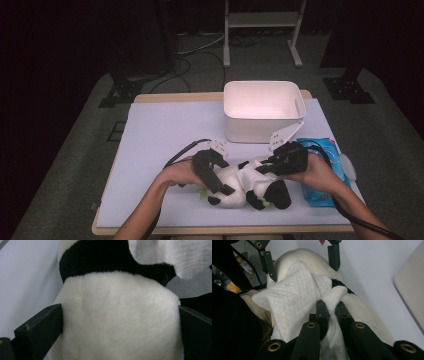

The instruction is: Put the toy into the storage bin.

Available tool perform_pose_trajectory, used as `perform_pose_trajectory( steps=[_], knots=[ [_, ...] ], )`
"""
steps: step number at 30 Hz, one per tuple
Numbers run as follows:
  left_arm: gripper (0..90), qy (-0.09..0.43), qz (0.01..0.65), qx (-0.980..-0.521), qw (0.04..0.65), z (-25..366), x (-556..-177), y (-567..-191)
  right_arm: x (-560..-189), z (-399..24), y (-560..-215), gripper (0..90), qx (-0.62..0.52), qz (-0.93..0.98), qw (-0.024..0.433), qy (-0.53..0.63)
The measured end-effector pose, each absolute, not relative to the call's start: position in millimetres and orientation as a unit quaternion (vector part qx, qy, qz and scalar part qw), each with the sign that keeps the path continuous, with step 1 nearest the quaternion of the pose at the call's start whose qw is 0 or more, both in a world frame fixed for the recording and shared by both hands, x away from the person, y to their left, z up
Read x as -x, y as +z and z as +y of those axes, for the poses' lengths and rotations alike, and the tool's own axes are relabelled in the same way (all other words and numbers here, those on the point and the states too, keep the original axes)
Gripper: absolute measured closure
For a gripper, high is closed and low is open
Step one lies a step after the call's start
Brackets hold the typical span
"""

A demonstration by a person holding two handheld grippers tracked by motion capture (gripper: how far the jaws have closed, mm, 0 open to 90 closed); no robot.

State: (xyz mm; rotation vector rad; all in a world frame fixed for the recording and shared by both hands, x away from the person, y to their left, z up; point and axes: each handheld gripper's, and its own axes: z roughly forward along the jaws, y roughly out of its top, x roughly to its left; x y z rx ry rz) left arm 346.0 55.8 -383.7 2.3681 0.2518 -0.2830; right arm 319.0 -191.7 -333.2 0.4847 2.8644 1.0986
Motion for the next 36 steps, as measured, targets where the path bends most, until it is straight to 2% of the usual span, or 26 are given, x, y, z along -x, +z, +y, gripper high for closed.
perform_pose_trajectory(
  steps=[7, 12, 17, 28, 33, 36],
  knots=[
    [0.3, -0.114, 0.083, -0.926, 0.351, 42.2, -346.0, -388.7, -319.9, -190.1, -337.8, 82.9, -0.159, 0.922, 0.011, 0.354],
    [22.2, -0.101, 0.078, -0.921, 0.367, 53.2, -347.0, -380.2, -322.0, -194.9, -336.2, 82.9, -0.163, 0.914, 0.015, 0.370],
    [30.2, -0.084, 0.062, -0.921, 0.374, 58.1, -349.0, -369.1, -324.3, -196.9, -324.6, 82.8, -0.160, 0.911, 0.034, 0.379],
    [30.7, 0.011, 0.040, -0.931, 0.364, 62.8, -367.7, -341.9, -346.4, -196.3, -303.2, 82.5, -0.171, 0.902, 0.062, 0.392],
    [28.3, 0.003, 0.045, -0.930, 0.366, 64.7, -371.7, -354.5, -355.7, -190.7, -313.5, 82.6, -0.178, 0.903, 0.049, 0.387],
    [21.9, -0.002, 0.049, -0.931, 0.362, 64.6, -369.7, -362.7, -355.0, -190.2, -322.4, 82.6, -0.176, 0.905, 0.036, 0.385]
  ],
)
